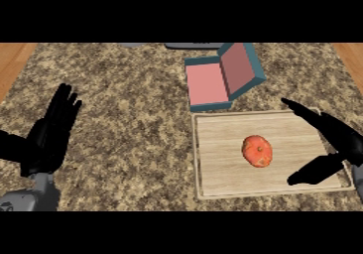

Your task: Pick the squash from the tray and place it in the cardboard box

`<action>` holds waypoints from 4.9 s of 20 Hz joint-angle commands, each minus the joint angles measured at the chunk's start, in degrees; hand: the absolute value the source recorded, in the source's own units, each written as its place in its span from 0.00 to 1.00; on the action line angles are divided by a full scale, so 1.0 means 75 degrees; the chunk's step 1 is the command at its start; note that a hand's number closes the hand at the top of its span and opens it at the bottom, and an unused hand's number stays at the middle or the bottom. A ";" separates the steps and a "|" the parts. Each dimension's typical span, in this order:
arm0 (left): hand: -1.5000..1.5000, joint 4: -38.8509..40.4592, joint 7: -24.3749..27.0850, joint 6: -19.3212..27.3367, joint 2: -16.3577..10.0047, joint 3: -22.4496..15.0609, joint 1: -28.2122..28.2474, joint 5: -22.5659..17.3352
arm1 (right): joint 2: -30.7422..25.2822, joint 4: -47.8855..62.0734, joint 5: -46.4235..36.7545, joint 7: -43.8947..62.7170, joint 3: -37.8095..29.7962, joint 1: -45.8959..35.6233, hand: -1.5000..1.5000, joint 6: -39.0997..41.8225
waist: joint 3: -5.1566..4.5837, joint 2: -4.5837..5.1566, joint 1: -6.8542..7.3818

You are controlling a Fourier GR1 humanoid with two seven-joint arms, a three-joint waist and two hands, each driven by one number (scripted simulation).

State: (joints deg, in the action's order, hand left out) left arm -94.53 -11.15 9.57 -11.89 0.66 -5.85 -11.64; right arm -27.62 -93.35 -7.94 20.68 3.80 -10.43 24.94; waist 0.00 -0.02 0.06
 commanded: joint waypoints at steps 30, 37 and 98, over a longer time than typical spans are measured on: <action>0.50 -0.0090 -0.0147 -0.0730 0.0426 0.0738 0.0016 0.0370 | 0.1815 0.1630 -0.2686 -0.1100 -0.0111 -0.0110 0.00 0.0018 | 0.0000 0.0002 0.0000; 0.50 0.0189 0.0137 -0.0498 0.0869 0.0290 -0.0065 0.0893 | 0.1859 0.2415 -0.2971 -0.1528 -0.0268 -0.0551 0.00 0.0019 | 0.0000 0.0005 0.0003; 0.50 0.0450 -0.0271 -0.0804 0.1033 0.0085 -0.1001 0.0966 | 0.3679 0.6558 -0.6137 0.7085 0.3269 -0.9314 1.00 -0.5822 | -0.0035 0.0166 0.1071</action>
State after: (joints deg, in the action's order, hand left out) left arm -90.63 -13.89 3.37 -3.67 0.56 -14.37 -4.40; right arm -0.62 -48.26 -55.43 64.16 29.51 -77.38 -14.02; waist -0.31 1.30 8.84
